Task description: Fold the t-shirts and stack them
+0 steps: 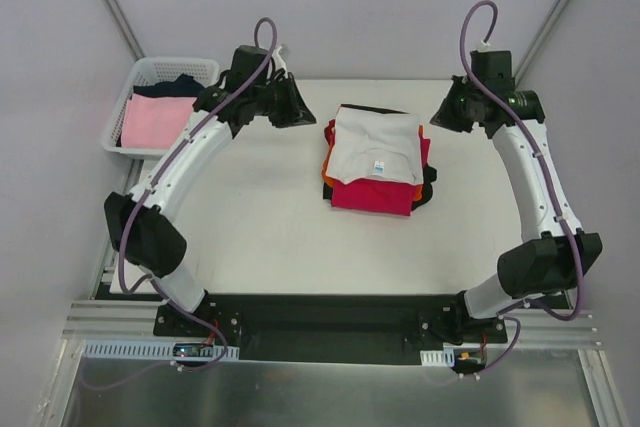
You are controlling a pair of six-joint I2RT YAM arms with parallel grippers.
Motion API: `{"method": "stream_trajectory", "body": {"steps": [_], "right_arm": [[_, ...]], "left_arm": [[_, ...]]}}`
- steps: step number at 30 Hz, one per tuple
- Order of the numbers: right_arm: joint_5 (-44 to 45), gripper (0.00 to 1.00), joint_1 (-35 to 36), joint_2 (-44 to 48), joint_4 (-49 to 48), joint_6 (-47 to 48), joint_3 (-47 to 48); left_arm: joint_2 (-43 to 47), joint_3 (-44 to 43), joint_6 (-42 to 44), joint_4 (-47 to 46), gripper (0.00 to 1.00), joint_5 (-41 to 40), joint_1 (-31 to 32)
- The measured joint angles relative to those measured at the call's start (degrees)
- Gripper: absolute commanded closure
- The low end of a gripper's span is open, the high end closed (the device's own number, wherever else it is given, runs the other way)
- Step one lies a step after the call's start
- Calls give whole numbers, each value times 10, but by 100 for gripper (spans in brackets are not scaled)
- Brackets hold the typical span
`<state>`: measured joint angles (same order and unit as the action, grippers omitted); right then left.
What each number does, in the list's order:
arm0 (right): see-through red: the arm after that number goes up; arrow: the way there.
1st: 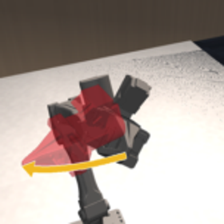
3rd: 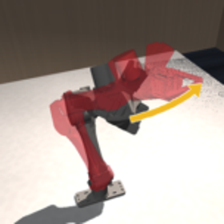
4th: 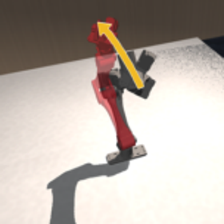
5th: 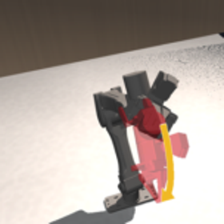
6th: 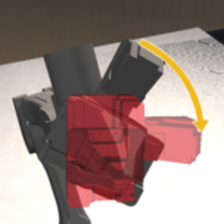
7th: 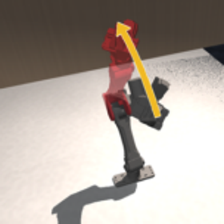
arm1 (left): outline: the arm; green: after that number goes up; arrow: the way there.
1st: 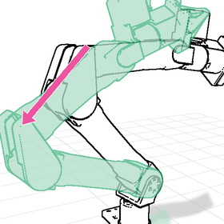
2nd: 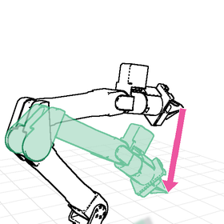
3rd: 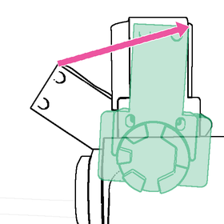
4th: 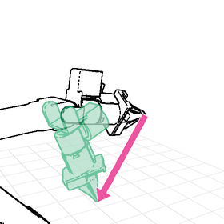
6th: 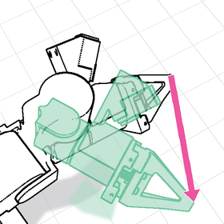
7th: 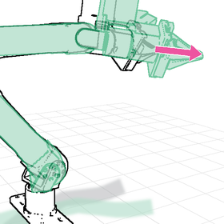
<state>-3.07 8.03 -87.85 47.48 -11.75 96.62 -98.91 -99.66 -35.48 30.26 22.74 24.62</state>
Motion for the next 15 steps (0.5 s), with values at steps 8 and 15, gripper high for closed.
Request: {"method": "stream_trajectory", "body": {"steps": [8, 15], "right_arm": [[-101, 99, 53, -78, -10, 0, 8], [-134, 99, 104, -199, 14, 8, 70]], "left_arm": [[10, 44, -1, 5, 100, 7, 4], [-181, -52, -7, 24, 100, 42, 33]]}}
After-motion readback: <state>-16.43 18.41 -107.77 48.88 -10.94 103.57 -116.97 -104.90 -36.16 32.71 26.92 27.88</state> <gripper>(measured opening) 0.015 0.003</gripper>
